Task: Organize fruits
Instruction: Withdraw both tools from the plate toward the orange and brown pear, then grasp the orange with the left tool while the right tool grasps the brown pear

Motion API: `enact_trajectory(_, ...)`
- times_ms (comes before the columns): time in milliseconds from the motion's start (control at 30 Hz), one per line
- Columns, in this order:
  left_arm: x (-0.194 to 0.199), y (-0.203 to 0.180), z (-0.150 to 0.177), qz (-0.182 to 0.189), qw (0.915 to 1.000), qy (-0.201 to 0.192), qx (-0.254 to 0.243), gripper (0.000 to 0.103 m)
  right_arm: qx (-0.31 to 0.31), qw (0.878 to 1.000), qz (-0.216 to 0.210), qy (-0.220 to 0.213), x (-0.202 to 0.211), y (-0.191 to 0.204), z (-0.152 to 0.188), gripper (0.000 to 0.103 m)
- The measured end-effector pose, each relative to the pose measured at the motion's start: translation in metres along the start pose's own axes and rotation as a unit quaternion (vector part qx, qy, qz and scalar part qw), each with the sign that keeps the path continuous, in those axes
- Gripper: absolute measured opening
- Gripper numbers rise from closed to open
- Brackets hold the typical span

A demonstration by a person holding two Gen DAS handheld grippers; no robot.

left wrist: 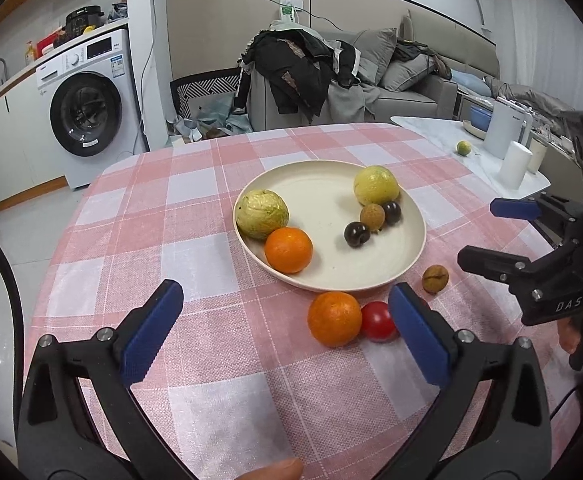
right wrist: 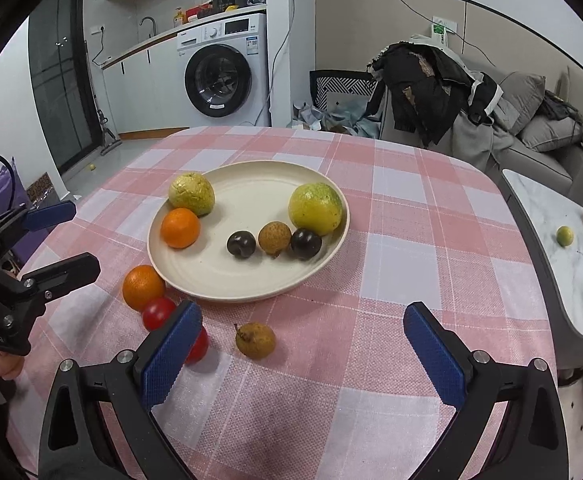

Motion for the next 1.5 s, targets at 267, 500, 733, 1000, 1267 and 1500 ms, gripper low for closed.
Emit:
enact_trajectory(267,-0.015,0.003,0.007,0.0,0.9997,0.026,0.005,0.102,-0.009,1.0,-0.001,0.003,-0.002,-0.002,0.001,0.103)
enact_trajectory(500,-0.025,0.003,0.012,0.0,0.9991,0.042,0.006,0.102,-0.002,1.0,-0.004,0.02,-0.012,0.002,0.007,0.103)
enact_trajectory(733,-0.033,-0.002,0.016,0.0,0.9987,0.051,-0.002,0.102,-0.001,0.999,-0.007,0.043,-0.022,0.004,0.013,0.103)
enact_trajectory(1000,-0.04,0.003,0.018,-0.003,0.9982,0.06,0.009,0.102,0.005,0.998,0.004,0.064,-0.037,0.005,0.02,0.103)
enact_trajectory(1267,-0.05,0.01,0.021,-0.006,0.9971,0.073,0.018,0.102,0.0,0.997,0.014,0.076,-0.042,0.001,0.023,0.103)
enact_trajectory(1500,-0.058,0.01,0.023,0.0,0.9963,0.083,0.022,0.102,0.006,0.997,0.013,0.078,-0.044,0.004,0.023,0.103)
Point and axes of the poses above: each gripper's, at about its wrist camera, not at the fingertips, and x roughly against the way its jaws point, y to its left, z to its underside, the point moved 5 cm from there along -x, roughly the way its jaws point, and after that the axes turned 7 degrees about z, right-handed, at the moved point
